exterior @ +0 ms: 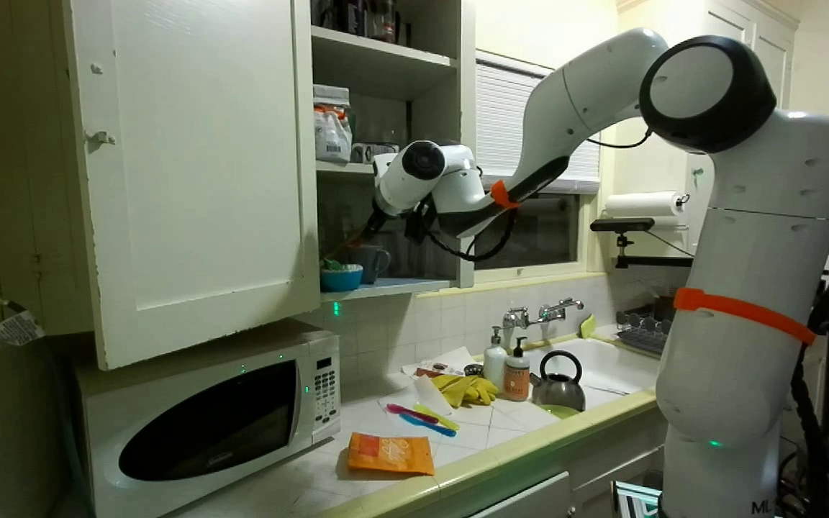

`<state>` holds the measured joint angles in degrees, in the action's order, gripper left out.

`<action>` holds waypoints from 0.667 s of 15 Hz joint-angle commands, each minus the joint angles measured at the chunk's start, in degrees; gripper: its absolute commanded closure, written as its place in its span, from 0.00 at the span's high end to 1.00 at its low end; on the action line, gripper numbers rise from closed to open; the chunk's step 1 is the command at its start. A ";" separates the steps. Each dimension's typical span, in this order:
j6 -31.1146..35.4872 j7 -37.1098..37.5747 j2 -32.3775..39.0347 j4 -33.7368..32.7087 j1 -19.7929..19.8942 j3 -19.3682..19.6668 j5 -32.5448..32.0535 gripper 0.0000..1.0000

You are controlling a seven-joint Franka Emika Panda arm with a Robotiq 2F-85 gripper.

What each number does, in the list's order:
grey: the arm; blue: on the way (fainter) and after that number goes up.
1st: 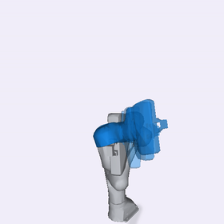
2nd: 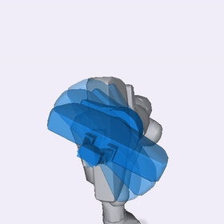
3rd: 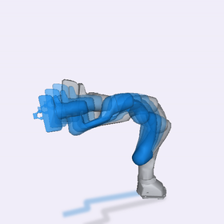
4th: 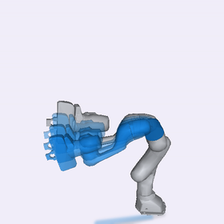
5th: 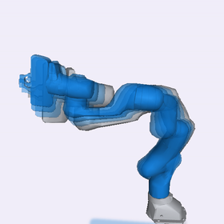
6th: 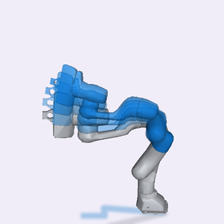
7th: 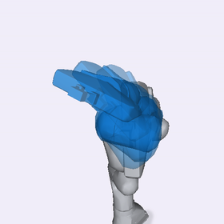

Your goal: Put the wooden spoon in the bottom compartment of the top cabinet

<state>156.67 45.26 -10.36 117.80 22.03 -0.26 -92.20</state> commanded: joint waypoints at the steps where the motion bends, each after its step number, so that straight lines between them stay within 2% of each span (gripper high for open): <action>1: 3.79 -4.79 -8.83 11.15 0.41 2.75 9.37 1.00; 2: 6.68 -9.27 -10.74 13.89 -0.12 4.34 14.85 1.00; 3: 8.82 -14.19 -12.93 16.80 -4.94 9.90 19.06 1.00; 5: 10.43 -23.20 -15.91 23.12 -6.75 13.09 27.06 1.00; 8: 2.57 -36.74 -21.20 29.08 -18.69 23.92 35.79 1.00; 10: -5.66 -45.07 -26.06 30.89 -27.14 29.53 41.51 1.00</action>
<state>160.84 11.32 -28.07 143.99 6.00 21.82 -58.52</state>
